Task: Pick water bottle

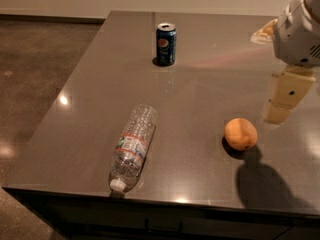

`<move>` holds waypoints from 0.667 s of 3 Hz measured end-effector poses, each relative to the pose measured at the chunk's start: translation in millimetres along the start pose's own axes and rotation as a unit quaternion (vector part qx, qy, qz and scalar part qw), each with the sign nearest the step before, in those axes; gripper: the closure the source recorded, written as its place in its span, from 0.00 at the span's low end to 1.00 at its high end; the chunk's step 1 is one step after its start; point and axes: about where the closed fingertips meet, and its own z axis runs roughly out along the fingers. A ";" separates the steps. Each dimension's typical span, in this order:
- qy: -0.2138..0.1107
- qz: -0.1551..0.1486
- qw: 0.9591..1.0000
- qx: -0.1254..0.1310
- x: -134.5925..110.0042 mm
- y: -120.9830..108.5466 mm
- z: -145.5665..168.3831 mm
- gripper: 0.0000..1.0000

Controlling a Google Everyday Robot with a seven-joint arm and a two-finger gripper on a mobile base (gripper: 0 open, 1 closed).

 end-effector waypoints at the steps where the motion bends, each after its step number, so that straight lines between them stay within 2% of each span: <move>1: -0.012 -0.091 0.996 -0.005 -32.6 -3.3 23.6 0.00; 2: -0.012 -0.187 0.982 -0.021 -64.4 -0.7 50.2 0.00</move>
Offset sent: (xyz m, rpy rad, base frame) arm 0.0341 0.1080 -0.0588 -0.1704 -0.0154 0.5838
